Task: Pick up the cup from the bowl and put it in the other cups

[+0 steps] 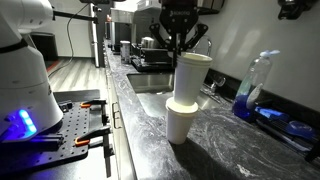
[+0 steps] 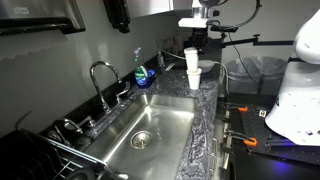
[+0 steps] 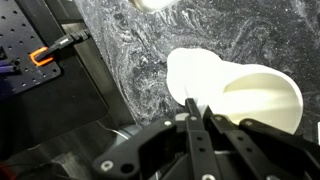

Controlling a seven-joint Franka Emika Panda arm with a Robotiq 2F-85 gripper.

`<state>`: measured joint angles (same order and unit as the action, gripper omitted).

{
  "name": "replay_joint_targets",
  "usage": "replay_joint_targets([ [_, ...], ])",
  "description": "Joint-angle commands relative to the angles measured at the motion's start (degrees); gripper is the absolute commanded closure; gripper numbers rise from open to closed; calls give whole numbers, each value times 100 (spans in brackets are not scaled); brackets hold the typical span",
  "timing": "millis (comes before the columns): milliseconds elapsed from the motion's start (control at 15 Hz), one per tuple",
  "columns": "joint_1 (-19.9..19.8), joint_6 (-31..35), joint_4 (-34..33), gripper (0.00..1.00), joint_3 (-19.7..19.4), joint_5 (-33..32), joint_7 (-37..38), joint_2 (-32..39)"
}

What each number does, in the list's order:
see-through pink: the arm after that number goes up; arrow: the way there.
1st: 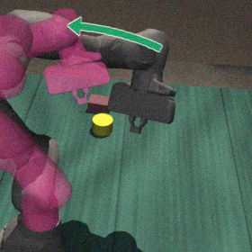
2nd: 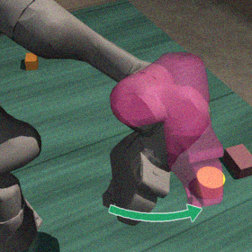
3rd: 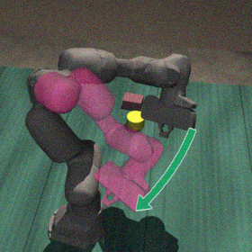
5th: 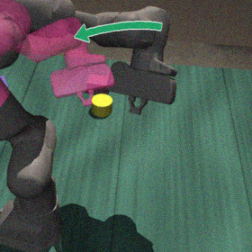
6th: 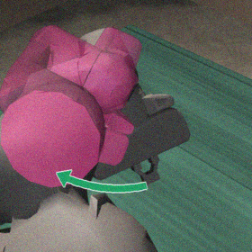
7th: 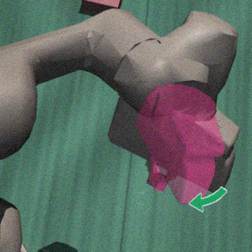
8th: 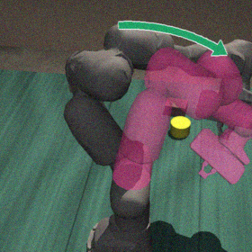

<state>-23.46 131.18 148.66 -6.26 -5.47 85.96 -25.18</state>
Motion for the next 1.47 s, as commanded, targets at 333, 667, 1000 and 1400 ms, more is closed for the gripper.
replay_joint_targets([
  [333, -8, 155, 184, 99, 142, -320, 219, 165],
  [667, 23, 387, 181, 99, 283, -787, 456, 458],
  [1000, 73, 763, 205, 99, 287, -1142, 736, 736],
  [1400, 131, 1311, 285, 99, 161, -1061, 747, 1032],
])
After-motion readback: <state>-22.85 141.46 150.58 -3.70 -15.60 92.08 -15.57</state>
